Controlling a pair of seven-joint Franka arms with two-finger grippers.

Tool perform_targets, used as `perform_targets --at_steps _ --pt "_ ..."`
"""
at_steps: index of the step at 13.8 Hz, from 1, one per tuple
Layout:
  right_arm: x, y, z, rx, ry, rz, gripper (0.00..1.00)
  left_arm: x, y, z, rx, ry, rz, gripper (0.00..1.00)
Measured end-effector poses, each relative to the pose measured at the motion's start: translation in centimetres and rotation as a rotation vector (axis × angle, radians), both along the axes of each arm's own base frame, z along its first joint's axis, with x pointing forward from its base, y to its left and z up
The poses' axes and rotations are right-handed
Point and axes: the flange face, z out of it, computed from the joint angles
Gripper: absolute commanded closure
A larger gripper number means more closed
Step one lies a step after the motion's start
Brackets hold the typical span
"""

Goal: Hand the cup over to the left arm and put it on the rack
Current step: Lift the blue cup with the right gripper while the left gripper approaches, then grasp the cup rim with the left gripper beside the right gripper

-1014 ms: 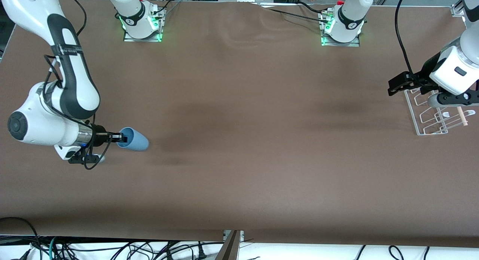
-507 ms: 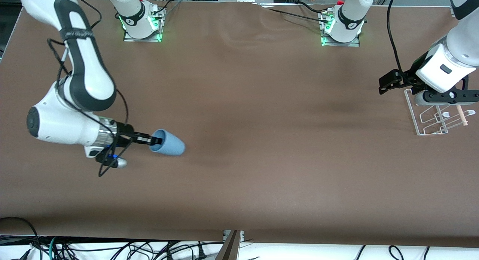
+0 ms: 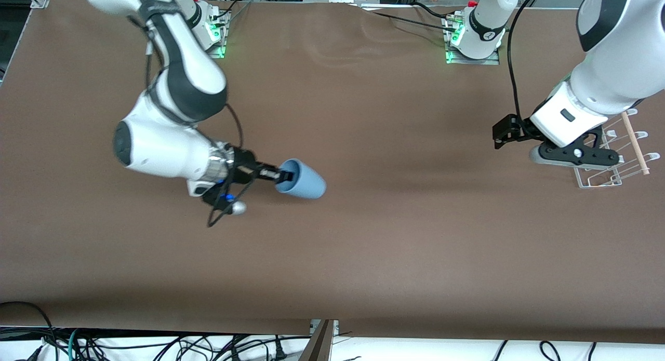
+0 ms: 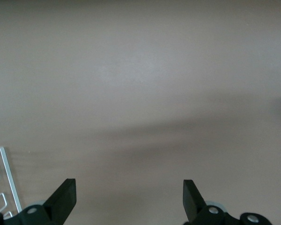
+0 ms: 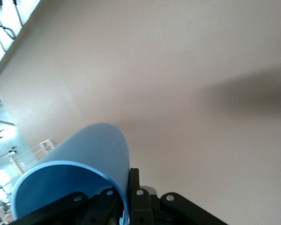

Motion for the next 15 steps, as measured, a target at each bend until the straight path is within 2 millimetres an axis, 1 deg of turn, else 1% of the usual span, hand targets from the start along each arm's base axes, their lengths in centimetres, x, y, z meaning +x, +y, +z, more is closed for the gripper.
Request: perform_targets --at_steps 2,3,4,5,6,8,9,10,12,14,15 --pt "-0.9 2.7 1.1 0.013 -0.006 -0.024 1.00 0.0 -0.4 0.4 -0.003 -0.010 -0.051 0.00" --pt "-1.4 3.7 1.5 0.017 -0.004 -0.029 1.00 0.0 -1.0 0.6 -0.012 -0.023 -0.078 0.00" --pt "-1.7 4.4 1.7 0.023 0.004 -0.036 1.00 0.0 -2.3 0.8 -0.040 -0.049 -0.112 0.00" --pt "-2.0 5.0 2.0 0.039 0.016 -0.043 1.00 0.0 -4.1 0.9 -0.081 -0.084 -0.162 0.00" --pt "-2.3 5.6 2.4 0.060 0.031 -0.053 1.00 -0.1 -6.2 0.6 -0.121 -0.126 -0.221 0.00" --pt "-2.7 6.5 3.1 0.090 0.048 -0.070 1.00 -0.6 -9.5 -1.3 -0.180 -0.203 -0.321 0.00" --pt "-2.8 6.8 3.2 0.098 0.052 -0.069 1.00 -1.1 -10.8 -2.5 -0.192 -0.236 -0.366 0.00" --pt "-3.1 7.2 3.3 0.104 0.056 -0.065 1.00 -1.8 -12.0 -3.6 -0.197 -0.268 -0.407 0.00" --pt "-3.7 8.0 3.3 0.111 0.062 -0.051 1.00 -3.8 -14.1 -5.5 -0.195 -0.332 -0.515 0.00" --pt "-4.1 8.6 3.4 0.114 0.065 -0.041 1.00 -6.0 -15.9 -6.5 -0.165 -0.375 -0.650 0.00" --pt "-4.2 8.7 3.4 0.116 0.065 -0.038 1.00 -6.8 -16.6 -6.5 -0.145 -0.394 -0.701 0.00"
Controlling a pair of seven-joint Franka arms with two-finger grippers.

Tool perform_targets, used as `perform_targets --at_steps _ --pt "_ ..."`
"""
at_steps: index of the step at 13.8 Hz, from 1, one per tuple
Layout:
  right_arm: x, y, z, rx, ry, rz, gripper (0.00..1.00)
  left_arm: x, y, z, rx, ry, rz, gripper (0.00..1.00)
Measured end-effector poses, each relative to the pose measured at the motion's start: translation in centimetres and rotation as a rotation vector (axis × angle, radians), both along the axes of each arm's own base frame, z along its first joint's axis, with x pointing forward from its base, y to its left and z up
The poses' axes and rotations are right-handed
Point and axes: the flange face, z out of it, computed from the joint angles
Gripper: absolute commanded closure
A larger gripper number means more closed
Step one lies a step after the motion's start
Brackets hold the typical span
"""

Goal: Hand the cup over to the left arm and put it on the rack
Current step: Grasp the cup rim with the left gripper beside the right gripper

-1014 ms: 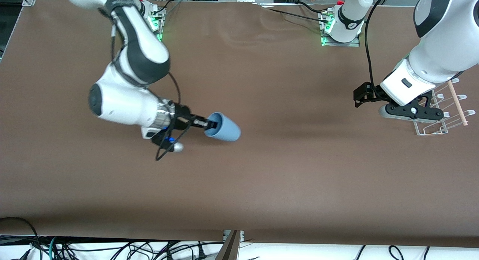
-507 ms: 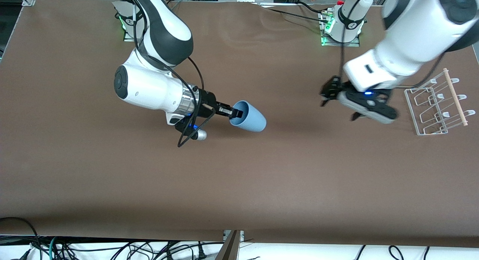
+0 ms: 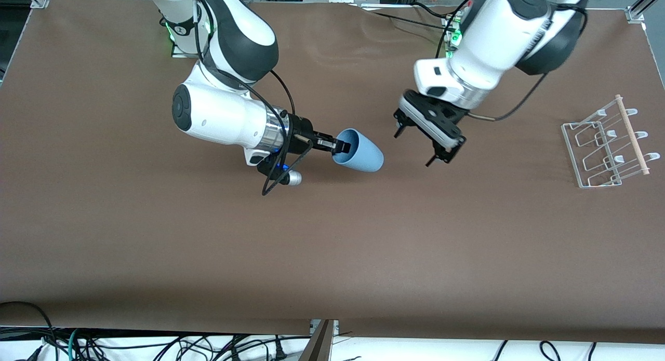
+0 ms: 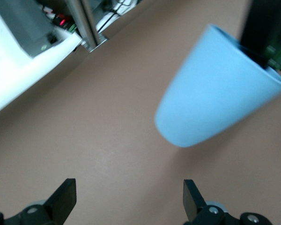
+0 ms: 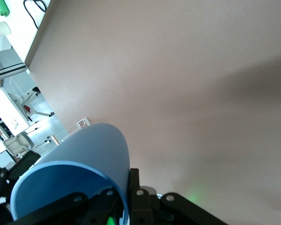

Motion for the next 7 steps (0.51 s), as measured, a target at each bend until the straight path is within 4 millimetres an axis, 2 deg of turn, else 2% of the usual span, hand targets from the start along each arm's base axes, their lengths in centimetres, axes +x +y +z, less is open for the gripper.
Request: perform_targets --at_steps 3,7 --pt "-0.4 0.6 0.0 0.001 0.003 0.008 1.00 -1.6 -1.8 0.0 0.018 -0.043 -0.075 0.00" --pt "-0.4 0.6 0.0 0.002 0.003 0.008 1.00 -1.7 -2.4 -1.0 0.013 -0.120 -0.143 0.00"
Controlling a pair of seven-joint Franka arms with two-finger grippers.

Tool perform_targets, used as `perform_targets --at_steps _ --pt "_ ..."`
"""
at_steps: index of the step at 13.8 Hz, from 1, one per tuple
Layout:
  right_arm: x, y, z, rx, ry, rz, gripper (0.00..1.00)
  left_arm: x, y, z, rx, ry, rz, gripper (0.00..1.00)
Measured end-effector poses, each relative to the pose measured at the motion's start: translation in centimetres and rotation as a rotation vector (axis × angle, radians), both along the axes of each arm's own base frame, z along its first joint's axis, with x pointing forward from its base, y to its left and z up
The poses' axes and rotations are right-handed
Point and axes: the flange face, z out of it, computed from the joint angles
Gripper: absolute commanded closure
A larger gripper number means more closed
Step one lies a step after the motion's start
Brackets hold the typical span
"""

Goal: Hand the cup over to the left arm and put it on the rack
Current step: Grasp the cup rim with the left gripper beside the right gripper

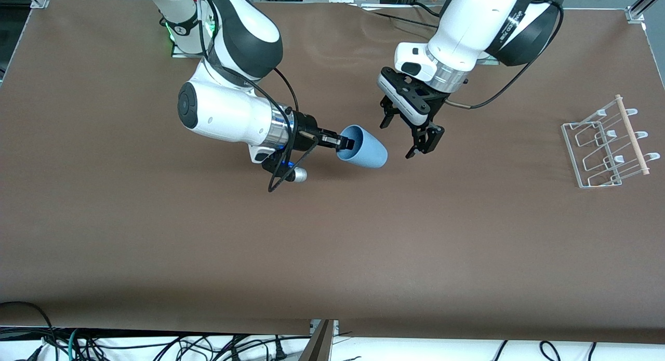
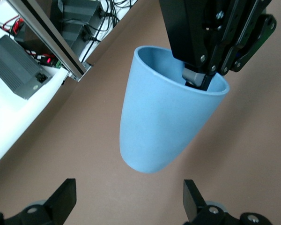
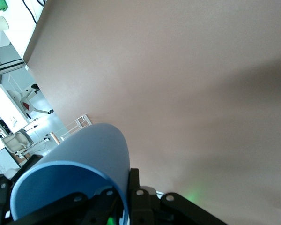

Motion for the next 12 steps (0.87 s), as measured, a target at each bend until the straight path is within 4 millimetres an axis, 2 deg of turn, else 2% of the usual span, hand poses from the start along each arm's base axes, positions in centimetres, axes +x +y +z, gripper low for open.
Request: perform_targets --at_steps 3,6,12 --pt "0.0 0.1 0.1 0.024 0.016 -0.009 1.00 0.7 -0.3 -1.7 -0.014 -0.017 -0.010 0.00" --pt "0.0 0.2 0.5 0.039 0.021 -0.013 1.00 0.9 -1.5 -3.6 -0.029 -0.018 -0.028 0.00" --pt "-0.3 0.4 0.6 0.040 0.035 0.007 1.00 1.3 -2.6 -3.2 -0.046 -0.029 -0.042 0.00"
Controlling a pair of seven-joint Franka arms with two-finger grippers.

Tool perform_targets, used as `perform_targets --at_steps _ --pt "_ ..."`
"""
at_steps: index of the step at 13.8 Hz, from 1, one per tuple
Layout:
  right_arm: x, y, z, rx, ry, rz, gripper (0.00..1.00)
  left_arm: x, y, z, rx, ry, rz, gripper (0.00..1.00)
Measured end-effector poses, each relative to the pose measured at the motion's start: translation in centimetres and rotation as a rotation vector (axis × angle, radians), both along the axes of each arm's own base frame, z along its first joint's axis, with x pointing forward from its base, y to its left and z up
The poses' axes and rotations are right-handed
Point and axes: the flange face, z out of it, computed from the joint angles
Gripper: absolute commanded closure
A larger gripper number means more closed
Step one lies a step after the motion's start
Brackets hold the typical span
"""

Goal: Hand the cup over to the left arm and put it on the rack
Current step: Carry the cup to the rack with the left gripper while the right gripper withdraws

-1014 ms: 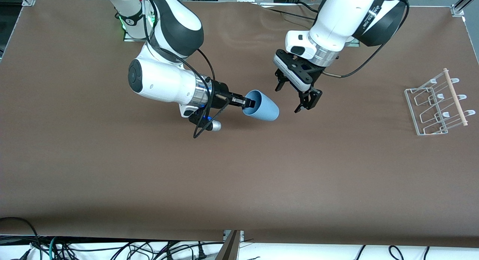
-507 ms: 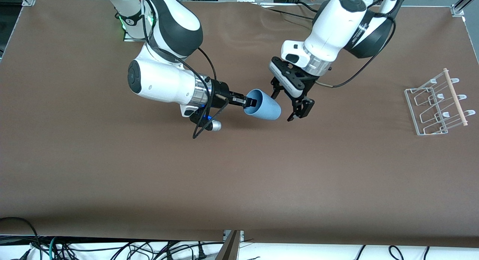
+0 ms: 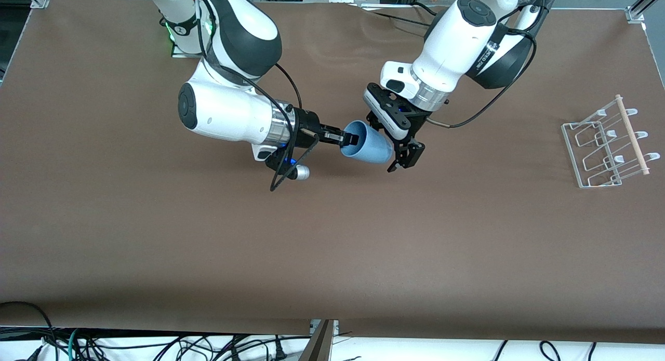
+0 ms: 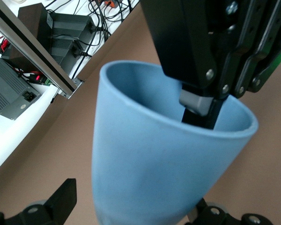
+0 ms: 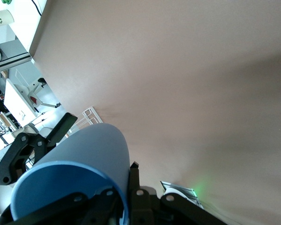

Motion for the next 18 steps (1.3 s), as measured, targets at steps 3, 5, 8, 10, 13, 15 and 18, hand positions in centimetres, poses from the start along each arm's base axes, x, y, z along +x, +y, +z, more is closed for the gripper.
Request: perform_targets --at_steps 3,5,8,10,13,15,18 --pt "-0.1 0.0 0.0 0.003 0.010 0.007 1.00 -0.2 -0.4 0.1 -0.001 0.000 -0.008 0.28" --pt "0.0 0.1 0.1 0.026 0.025 -0.006 1.00 -0.3 -0.5 0.3 -0.001 -0.003 -0.009 0.65" --pt "0.1 0.0 0.2 0.042 0.035 -0.015 1.00 -0.4 -0.4 0.5 0.004 -0.006 -0.018 1.00" --pt "0.1 0.0 0.5 0.050 0.035 -0.016 0.01 -0.4 -0.3 0.9 0.004 -0.012 -0.017 1.00" --pt "0.1 0.3 1.2 0.068 0.033 -0.016 0.00 -0.1 0.4 1.9 -0.001 -0.028 -0.003 1.00" --pt "0.8 -0.5 2.1 0.080 0.026 -0.025 0.00 0.6 1.9 2.6 0.004 -0.025 0.023 1.00" --pt "3.3 -6.3 5.5 0.092 0.054 0.000 0.00 2.1 6.5 3.7 0.047 0.034 0.096 1.00"
